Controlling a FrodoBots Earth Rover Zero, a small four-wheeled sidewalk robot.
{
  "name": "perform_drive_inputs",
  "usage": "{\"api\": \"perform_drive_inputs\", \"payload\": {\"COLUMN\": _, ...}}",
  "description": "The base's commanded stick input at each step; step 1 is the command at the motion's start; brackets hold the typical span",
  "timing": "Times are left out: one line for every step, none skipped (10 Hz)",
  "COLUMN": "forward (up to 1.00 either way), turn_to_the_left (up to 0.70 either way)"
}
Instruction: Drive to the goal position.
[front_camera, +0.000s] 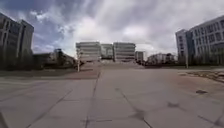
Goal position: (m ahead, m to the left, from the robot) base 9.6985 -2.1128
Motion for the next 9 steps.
{"api": "perform_drive_inputs", "payload": {"forward": 0.7, "turn_to_the_left": 0.33}}
{"api": "perform_drive_inputs", "payload": {"forward": 0.7, "turn_to_the_left": 0.0}}
{"api": "perform_drive_inputs", "payload": {"forward": 0.7, "turn_to_the_left": 0.0}}
{"api": "perform_drive_inputs", "payload": {"forward": 0.7, "turn_to_the_left": 0.0}}
{"api": "perform_drive_inputs", "payload": {"forward": 0.7, "turn_to_the_left": 0.0}}
{"api": "perform_drive_inputs", "payload": {"forward": 0.7, "turn_to_the_left": 0.0}}
{"api": "perform_drive_inputs", "payload": {"forward": 0.7, "turn_to_the_left": 0.0}}
{"api": "perform_drive_inputs", "payload": {"forward": 0.7, "turn_to_the_left": 0.0}}
{"api": "perform_drive_inputs", "payload": {"forward": 0.7, "turn_to_the_left": 0.0}}
